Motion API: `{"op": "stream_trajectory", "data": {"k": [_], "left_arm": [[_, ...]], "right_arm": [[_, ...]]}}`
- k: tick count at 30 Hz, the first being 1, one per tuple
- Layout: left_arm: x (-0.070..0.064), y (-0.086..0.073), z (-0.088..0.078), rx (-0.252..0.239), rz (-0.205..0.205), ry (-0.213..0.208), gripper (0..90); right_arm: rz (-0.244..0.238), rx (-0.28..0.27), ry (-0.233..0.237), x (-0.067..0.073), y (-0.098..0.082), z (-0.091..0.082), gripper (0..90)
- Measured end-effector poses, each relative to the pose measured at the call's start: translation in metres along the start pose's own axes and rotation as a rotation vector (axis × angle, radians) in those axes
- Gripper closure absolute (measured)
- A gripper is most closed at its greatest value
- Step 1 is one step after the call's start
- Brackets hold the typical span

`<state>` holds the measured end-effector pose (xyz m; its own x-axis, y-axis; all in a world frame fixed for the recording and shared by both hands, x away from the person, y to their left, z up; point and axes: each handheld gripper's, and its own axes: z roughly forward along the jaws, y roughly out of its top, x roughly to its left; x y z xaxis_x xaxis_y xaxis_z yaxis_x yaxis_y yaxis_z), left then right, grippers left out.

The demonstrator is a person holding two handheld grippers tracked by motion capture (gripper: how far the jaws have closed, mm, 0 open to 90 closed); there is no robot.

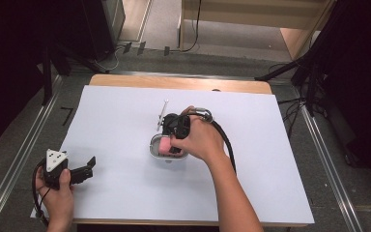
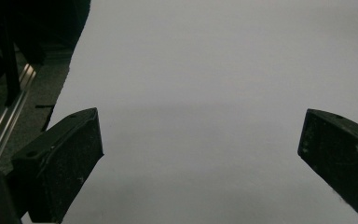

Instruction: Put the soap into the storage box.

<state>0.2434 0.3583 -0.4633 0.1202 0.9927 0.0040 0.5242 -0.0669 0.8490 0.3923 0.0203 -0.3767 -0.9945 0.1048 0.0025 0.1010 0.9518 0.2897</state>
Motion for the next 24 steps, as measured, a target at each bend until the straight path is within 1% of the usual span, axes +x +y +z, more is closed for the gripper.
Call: {"op": "stream_trajectory", "data": {"k": [2, 3, 4, 5, 8, 10, 13, 16, 18, 21, 24], "left_arm": [[0.0, 0.0, 0.0, 0.001, 0.001, 0.0, 0.1], [0.0, 0.0, 0.0, 0.001, 0.001, 0.0, 0.1], [0.0, 0.0, 0.0, 0.001, 0.001, 0.0, 0.1], [0.0, 0.0, 0.0, 0.001, 0.001, 0.0, 0.1], [0.0, 0.0, 0.0, 0.001, 0.003, 0.001, 0.1], [0.0, 0.0, 0.0, 0.002, 0.004, 0.002, 0.1], [0.0, 0.0, 0.0, 0.001, 0.002, 0.003, 0.1], [-0.001, 0.0, 0.0, 0.002, 0.001, 0.004, 0.1], [-0.001, 0.0, 0.0, 0.001, 0.003, 0.004, 0.1], [-0.001, 0.0, 0.0, 0.001, 0.004, 0.005, 0.1], [-0.001, 0.0, 0.0, 0.002, 0.006, 0.005, 0.1]], "right_arm": [[0.008, -0.013, 0.0, -0.001, -0.005, -0.003, 40.5], [0.021, -0.007, 0.002, 0.0, -0.007, -0.005, 40.4], [0.032, -0.013, -0.002, 0.0, -0.01, -0.006, 40.1], [0.027, -0.017, -0.005, -0.001, -0.012, -0.007, 39.8], [0.05, -0.025, -0.011, -0.001, -0.022, -0.01, 37.0], [0.066, -0.03, -0.008, -0.001, -0.029, -0.011, 33.8], [0.094, -0.034, -0.021, -0.001, -0.042, -0.012, 26.9], [0.104, -0.044, -0.032, -0.001, -0.051, -0.013, 21.1], [0.133, -0.048, -0.032, 0.0, -0.058, -0.013, 17.2], [0.145, -0.049, -0.049, 0.0, -0.068, -0.012, 13.4], [0.158, -0.059, -0.062, 0.0, -0.078, -0.01, 12.3]]}}
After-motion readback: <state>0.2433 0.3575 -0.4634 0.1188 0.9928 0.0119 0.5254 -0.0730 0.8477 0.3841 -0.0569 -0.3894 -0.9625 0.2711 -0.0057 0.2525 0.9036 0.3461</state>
